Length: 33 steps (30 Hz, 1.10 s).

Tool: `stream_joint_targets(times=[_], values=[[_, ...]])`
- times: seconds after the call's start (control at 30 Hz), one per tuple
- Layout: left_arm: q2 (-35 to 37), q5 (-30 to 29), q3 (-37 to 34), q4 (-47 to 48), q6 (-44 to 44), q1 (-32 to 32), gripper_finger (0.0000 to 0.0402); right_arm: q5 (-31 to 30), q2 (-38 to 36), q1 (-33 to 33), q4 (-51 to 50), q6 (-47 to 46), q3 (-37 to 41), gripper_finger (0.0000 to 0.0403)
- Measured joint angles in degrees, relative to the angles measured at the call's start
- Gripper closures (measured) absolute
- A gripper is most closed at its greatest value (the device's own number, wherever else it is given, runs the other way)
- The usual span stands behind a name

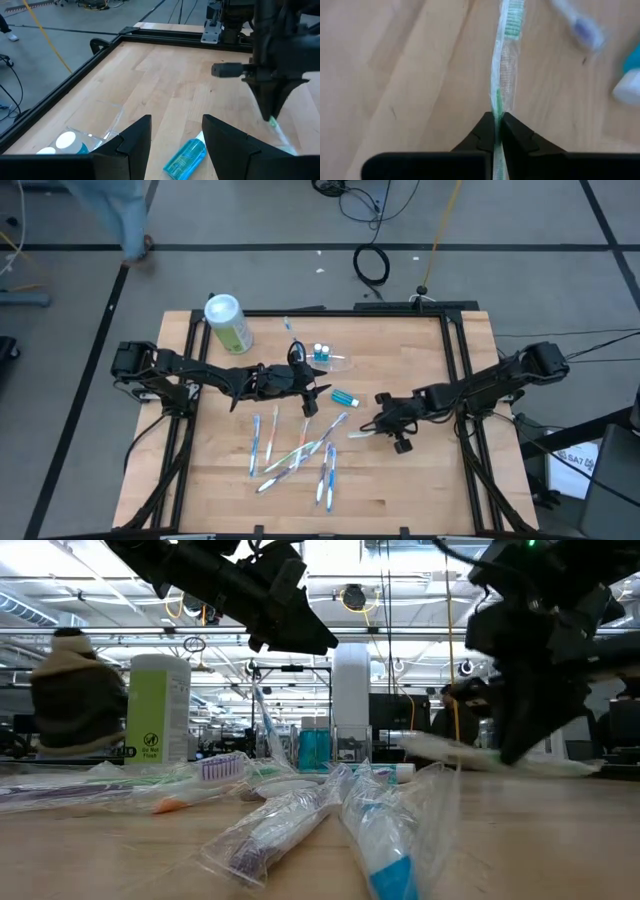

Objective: Pick & Place toothbrushing station
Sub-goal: Put the right green toothbrush into the transparent organizer

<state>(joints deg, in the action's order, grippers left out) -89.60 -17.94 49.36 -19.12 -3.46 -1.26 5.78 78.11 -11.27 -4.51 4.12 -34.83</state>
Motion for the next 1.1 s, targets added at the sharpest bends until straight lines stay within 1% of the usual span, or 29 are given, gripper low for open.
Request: stream_joint_targets(times=[0.2, 0.5, 0.67, 0.8, 1.1], values=[[0.00, 0.00, 0.00, -0.21, 0.00, 0.00, 0.0218, -3.32, -5.10, 0.01, -0.36, -0.45, 0.00, 0.0395], [0.00, 0.00, 0.00, -0.85, -0.04, 0.00, 0.0218, -12.48, -12.20, 0.10, 1.21, -0.46, 0.00, 0.0395], [0.00, 0.00, 0.00, -0.91, -0.09, 0.00, 0.0218, -13.74, -14.22, 1.78, 5.56, -0.44, 0.00, 0.0395], [0.00, 0.00, 0.00, -1.00, -0.11, 0.00, 0.0218, -17.80, -14.54, 3.79, 8.06, -0.36, 0.00, 0.0395], [0.00, -0.01, 0.00, -1.21, -0.17, 0.00, 0.0218, -17.74, -14.51, 8.42, 19.49, 1.18, 0.00, 0.0395]])
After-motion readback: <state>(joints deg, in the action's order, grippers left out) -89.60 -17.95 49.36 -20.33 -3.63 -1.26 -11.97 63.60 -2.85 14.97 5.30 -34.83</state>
